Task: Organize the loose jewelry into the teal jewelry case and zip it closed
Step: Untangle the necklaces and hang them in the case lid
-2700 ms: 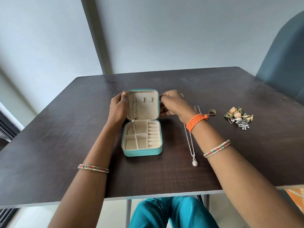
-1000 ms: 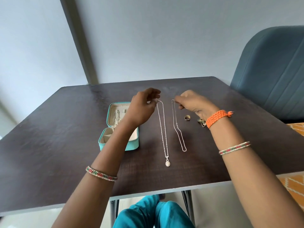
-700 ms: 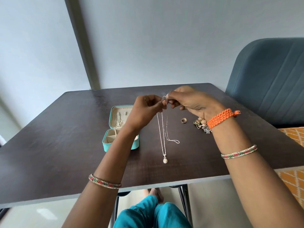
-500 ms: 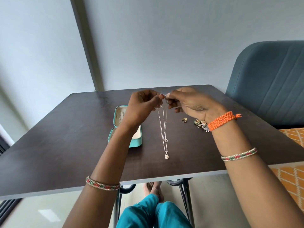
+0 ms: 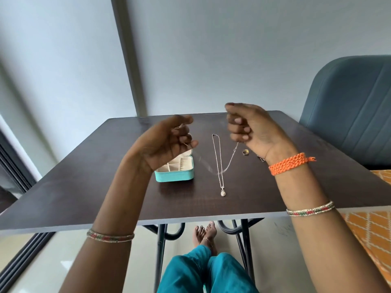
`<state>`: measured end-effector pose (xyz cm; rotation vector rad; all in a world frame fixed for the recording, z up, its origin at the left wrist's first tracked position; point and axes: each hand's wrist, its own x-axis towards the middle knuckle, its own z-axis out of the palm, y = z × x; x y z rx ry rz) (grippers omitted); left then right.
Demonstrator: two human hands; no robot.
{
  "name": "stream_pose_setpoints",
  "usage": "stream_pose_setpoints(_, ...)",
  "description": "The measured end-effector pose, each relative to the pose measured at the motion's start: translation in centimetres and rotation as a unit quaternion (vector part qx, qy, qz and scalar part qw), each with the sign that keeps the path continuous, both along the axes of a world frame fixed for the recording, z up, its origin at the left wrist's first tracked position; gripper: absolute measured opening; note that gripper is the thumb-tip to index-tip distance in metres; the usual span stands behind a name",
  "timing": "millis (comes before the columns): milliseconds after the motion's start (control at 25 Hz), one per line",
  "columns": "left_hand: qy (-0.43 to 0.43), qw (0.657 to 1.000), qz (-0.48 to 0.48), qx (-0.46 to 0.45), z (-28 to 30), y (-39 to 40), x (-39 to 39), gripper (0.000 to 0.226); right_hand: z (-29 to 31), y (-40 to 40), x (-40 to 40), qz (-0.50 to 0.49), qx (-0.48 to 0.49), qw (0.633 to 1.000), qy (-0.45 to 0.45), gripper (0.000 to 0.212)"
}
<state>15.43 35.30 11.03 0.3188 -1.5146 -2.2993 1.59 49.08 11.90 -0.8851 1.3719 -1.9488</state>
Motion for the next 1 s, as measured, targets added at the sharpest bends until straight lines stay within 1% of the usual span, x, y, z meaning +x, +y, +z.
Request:
stream_pose_setpoints(40, 0.024, 0.998, -0.016, 0.047, -0.1, -0.7, 0.9, 0.013, 0.1, 0.3, -0.4, -0.007, -0.015, 1.000, -0.026, 0.030)
stream_pose_setpoints(80, 0.045, 0.996, -0.018, 0.075, -0.2, -1.2, 1.6, 0.013, 0.0, 0.5, -0.7, -0.014, -0.033, 0.998, -0.058, 0.027)
stream_pose_setpoints(160, 0.064, 0.993, -0.001, 0.102, -0.9, -1.7, 2.3, 0.015, -0.6, 0.4, -1.0, -0.037, -0.072, 0.989, -0.121, 0.020)
stream_pose_setpoints(200, 0.066, 0.992, 0.007, 0.109, -1.3, -1.6, 2.4, 0.016, -1.0, 0.1, -0.9, -0.060, -0.085, 0.986, -0.131, 0.017)
stream_pose_setpoints(240, 0.070, 0.990, 0.016, 0.119, -1.7, -1.5, 2.3, 0.016, -1.5, -0.3, -0.6, -0.088, -0.086, 0.985, -0.119, 0.015)
stream_pose_setpoints(320, 0.087, 0.983, 0.041, 0.154, -2.3, -1.3, 1.9, 0.014, -2.2, -1.1, 0.3, -0.120, -0.045, 0.991, -0.038, 0.021)
stream_pose_setpoints(360, 0.100, 0.978, 0.050, 0.173, -2.5, -1.3, 1.7, 0.013, -2.2, -1.1, 0.8, -0.105, 0.001, 0.994, 0.021, 0.023)
stream_pose_setpoints(400, 0.115, 0.973, 0.053, 0.191, -2.5, -1.2, 1.6, 0.010, -1.9, -1.0, 1.4, -0.064, 0.059, 0.993, 0.085, 0.024)
stream_pose_setpoints(440, 0.129, 0.969, 0.051, 0.204, -2.6, -0.9, 1.4, 0.011, -1.4, -0.6, 1.9, 0.002, 0.119, 0.983, 0.143, 0.022)
stream_pose_setpoints(480, 0.138, 0.967, 0.045, 0.209, -2.5, -0.7, 1.3, 0.015, -0.8, -0.2, 2.5, 0.078, 0.163, 0.965, 0.192, 0.021)
stream_pose_setpoints(520, 0.140, 0.969, 0.036, 0.201, -2.5, -0.3, 1.3, 0.019, -0.1, 0.1, 3.1, 0.141, 0.186, 0.943, 0.236, 0.020)
stream_pose_setpoints(560, 0.132, 0.974, 0.028, 0.180, -2.5, 0.2, 1.2, 0.022, 0.5, 0.3, 3.4, 0.177, 0.188, 0.926, 0.276, 0.019)
stream_pose_setpoints(600, 0.120, 0.981, 0.018, 0.152, -2.4, 0.7, 1.2, 0.023, 1.0, 0.2, 3.6, 0.185, 0.176, 0.917, 0.307, 0.018)
stream_pose_setpoints(680, 0.095, 0.989, -0.001, 0.110, -2.3, 1.5, 1.3, 0.022, 1.8, -0.1, 3.6, 0.161, 0.147, 0.918, 0.330, 0.017)
stream_pose_setpoints(760, 0.085, 0.992, -0.008, 0.090, -2.1, 2.0, 1.4, 0.020, 2.1, -0.2, 3.2, 0.143, 0.134, 0.927, 0.320, 0.016)
stream_pose_setpoints(880, 0.073, 0.996, 0.009, 0.047, -2.1, 2.2, 1.6, 0.018, 1.8, -0.1, 3.3, 0.128, 0.128, 0.933, 0.311, 0.014)
stream_pose_setpoints(960, 0.046, 0.999, 0.019, 0.012, -2.0, 2.4, 1.6, 0.016, 1.6, 0.2, 3.5, 0.121, 0.129, 0.935, 0.309, 0.011)
stream_pose_setpoints(1000, 0.023, 0.999, 0.029, -0.011, -1.9, 2.4, 1.7, 0.018, 1.6, 0.3, 3.5, 0.122, 0.135, 0.933, 0.310, 0.010)
